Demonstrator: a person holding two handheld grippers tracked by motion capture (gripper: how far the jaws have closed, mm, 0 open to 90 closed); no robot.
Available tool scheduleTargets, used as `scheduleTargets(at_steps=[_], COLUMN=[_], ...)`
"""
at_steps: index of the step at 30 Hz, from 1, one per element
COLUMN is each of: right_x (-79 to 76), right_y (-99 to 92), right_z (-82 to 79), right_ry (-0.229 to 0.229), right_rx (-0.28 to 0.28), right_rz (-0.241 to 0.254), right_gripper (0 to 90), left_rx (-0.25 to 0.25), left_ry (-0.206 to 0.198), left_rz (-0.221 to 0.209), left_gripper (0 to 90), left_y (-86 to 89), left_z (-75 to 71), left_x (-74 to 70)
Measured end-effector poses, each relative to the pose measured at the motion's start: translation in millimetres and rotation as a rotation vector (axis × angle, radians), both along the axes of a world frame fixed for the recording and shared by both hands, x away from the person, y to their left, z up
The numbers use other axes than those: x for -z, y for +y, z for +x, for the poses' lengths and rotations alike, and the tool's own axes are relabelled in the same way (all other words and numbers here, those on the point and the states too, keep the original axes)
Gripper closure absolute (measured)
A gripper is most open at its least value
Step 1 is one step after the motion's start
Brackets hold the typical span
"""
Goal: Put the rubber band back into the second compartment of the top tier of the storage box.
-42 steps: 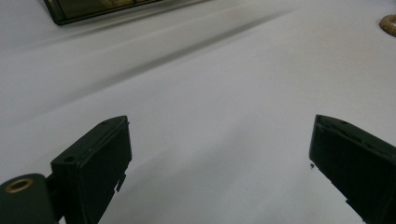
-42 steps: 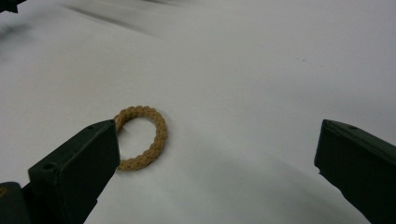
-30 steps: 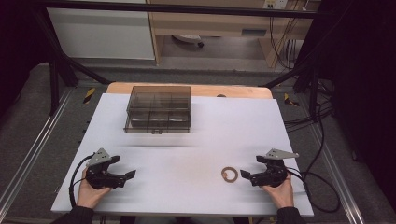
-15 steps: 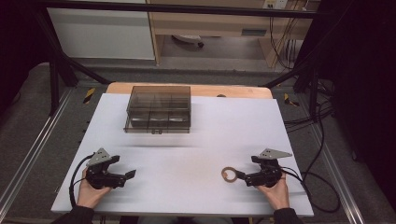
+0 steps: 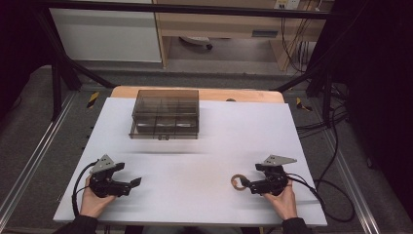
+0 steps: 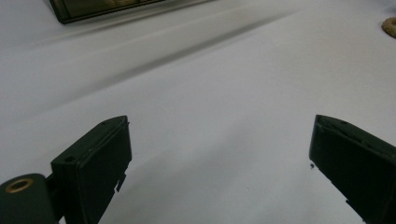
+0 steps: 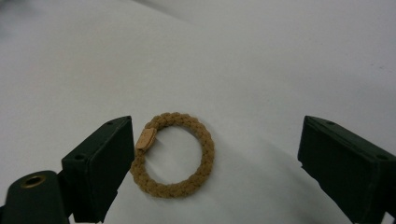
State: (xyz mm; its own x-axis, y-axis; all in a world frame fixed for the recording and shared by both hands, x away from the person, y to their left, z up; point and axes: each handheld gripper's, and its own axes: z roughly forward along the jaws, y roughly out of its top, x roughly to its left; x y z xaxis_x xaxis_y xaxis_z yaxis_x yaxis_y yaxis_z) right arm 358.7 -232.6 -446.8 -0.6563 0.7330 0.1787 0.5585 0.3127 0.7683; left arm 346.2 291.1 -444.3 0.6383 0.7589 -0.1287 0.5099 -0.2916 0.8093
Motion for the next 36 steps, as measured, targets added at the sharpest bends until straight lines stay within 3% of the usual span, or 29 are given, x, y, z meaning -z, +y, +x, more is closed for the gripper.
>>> scheduleTargets(at_steps=[4,17,36], right_x=[0.9,2.5,3.4], right_y=[6.5,10.2,9.2], right_z=[1.7,2.0,1.7], right_ry=[-0.005,0.013,0.031], right_rx=[-0.017,-0.025,-0.017], right_rz=[-0.036,-0.042,-0.09], right_gripper=[16.4,36.0,66.8], left_rx=[-0.001,-0.004,-0.007], left_ry=[-0.002,-0.007,-0.002], left_rz=[0.0,0.002,0.007], left_gripper=[5.0,5.0,5.0], left_y=[0.3,0.4,-0.1], left_z=[-0.3,-0.6,-0.6], left_x=[-0.1,-0.5,0.1])
